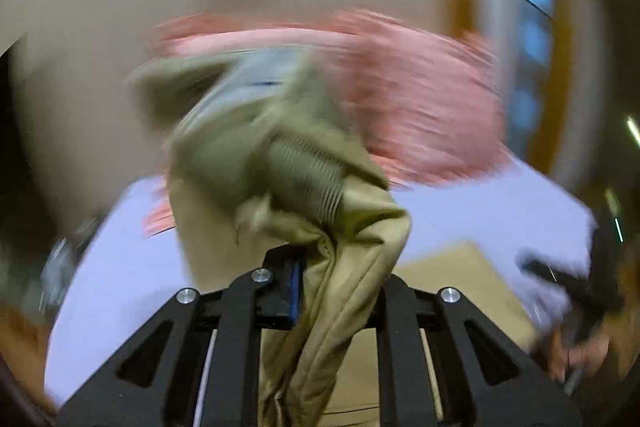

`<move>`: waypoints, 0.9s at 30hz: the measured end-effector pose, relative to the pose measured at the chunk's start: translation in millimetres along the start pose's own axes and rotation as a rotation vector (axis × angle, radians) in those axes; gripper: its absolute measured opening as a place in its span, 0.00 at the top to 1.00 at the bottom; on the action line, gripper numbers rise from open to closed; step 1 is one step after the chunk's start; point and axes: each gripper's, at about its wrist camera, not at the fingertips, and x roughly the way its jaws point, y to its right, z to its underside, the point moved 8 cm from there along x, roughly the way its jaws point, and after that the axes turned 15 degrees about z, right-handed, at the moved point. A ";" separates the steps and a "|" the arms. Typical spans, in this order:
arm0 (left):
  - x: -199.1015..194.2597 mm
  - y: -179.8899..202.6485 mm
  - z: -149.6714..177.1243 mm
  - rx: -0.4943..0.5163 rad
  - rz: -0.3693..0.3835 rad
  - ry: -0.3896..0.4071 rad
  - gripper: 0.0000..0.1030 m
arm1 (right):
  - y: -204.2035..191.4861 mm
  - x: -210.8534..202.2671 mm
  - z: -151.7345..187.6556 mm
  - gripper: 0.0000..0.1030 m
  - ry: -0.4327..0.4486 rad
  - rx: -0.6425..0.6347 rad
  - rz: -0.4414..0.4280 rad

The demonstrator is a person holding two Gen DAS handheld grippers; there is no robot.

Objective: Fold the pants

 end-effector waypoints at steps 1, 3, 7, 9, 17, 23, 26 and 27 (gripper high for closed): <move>24.0 33.2 8.6 0.064 0.060 -0.052 0.86 | 12.6 -6.4 -6.4 0.06 0.011 0.039 0.009; 60.7 74.8 35.2 0.145 0.129 -0.151 0.86 | 33.4 -16.2 -14.3 0.06 0.010 0.114 -0.006; 110.3 110.6 100.1 0.227 0.167 -0.318 0.82 | 42.5 -5.7 -7.7 0.06 -0.096 0.125 -0.024; 100.7 118.9 106.9 0.294 0.121 -0.299 0.79 | 36.2 8.1 -1.5 0.08 -0.154 0.082 -0.018; 4.0 110.8 72.9 0.313 0.155 -0.094 0.18 | 8.5 47.2 12.7 0.20 -0.303 -0.020 -0.001; 22.4 -65.4 74.3 -0.282 0.079 -0.150 0.09 | 10.9 60.9 3.8 0.20 -0.358 0.039 -0.012; 49.8 -101.0 93.3 -0.420 0.116 -0.230 0.09 | 8.9 70.1 0.7 0.19 -0.423 0.073 -0.039; 59.7 -103.6 98.1 -0.437 0.132 -0.259 0.09 | 9.3 72.5 -0.8 0.19 -0.427 0.072 -0.036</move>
